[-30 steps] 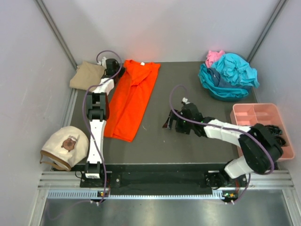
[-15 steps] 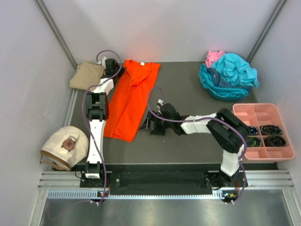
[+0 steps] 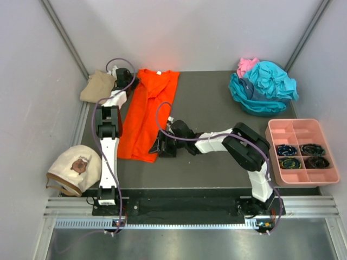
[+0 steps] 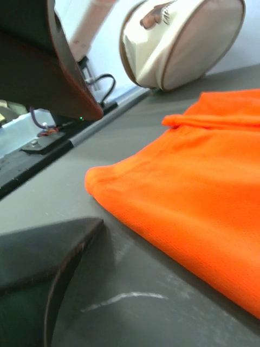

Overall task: Fold and stack the t-shirts
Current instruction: Rotate the tshirt 90 degrees

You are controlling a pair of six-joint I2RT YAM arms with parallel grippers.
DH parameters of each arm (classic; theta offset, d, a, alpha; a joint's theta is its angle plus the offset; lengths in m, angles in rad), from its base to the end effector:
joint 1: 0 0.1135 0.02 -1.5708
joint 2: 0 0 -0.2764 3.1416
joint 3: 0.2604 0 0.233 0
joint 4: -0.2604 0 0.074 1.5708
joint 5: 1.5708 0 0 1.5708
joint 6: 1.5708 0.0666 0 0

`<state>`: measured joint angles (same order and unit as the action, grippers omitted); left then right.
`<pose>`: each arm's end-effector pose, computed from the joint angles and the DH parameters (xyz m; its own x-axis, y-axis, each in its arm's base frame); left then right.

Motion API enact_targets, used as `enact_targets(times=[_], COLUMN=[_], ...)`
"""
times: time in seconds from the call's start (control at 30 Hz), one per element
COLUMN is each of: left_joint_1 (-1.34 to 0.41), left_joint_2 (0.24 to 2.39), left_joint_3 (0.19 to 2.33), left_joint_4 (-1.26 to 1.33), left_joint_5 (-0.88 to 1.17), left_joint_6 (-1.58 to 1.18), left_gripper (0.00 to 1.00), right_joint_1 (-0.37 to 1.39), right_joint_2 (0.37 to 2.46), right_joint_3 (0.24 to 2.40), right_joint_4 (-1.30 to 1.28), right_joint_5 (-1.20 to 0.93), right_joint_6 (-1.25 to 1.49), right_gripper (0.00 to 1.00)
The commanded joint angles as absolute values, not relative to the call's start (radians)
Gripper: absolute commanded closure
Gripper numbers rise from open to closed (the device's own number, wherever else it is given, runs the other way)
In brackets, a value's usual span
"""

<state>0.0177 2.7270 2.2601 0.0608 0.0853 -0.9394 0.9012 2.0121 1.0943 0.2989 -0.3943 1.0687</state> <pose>0.6300 0.0055 0.1216 -0.2821 -0.8094 -0.5151 -0.2830 0.5832 -0.7614 0.2486 0.3553 0.1424 -0.9781 0.0684 -0.1966 -0.1262 0.5564 0.8212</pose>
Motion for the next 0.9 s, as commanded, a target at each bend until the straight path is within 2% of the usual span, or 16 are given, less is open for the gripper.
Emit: enact_targets(times=[0.0, 0.2, 0.27, 0.3, 0.33, 0.37, 0.4, 0.87], left_joint_1=[0.037, 0.044, 0.046, 0.046, 0.045, 0.046, 0.045, 0.032], left_joint_2=[2.709, 2.7, 2.7, 2.698, 2.7, 2.7, 2.701, 2.674], left_joint_3=[2.207, 2.189, 2.184, 2.181, 2.177, 2.175, 2.166, 2.039], left_joint_4=[-0.032, -0.025, -0.021, -0.021, -0.018, -0.015, -0.011, 0.032], left_joint_5=[0.06, 0.063, 0.067, 0.067, 0.071, 0.072, 0.075, 0.14], left_joint_6=[-0.896, -0.894, -0.891, -0.89, -0.89, -0.89, -0.888, -0.903], left_gripper=[1.0, 1.0, 1.0, 1.0, 1.0, 1.0, 1.0, 1.0], right_joint_1=[0.913, 0.91, 0.91, 0.91, 0.91, 0.91, 0.908, 0.873], right_joint_2=[2.078, 2.118, 2.121, 2.125, 2.123, 2.125, 2.122, 1.936], right_joint_3=[1.13, 1.161, 1.16, 1.157, 1.152, 1.149, 1.14, 0.911], right_joint_4=[0.259, 0.238, 0.238, 0.238, 0.239, 0.241, 0.238, 0.207], right_joint_5=[-0.368, -0.351, -0.347, -0.345, -0.344, -0.342, -0.338, -0.267], right_joint_6=[1.066, 1.051, 1.051, 1.051, 1.051, 1.049, 1.049, 0.994], right_gripper=[0.32, 0.51, 0.61, 0.67, 0.85, 0.97, 1.0, 1.0])
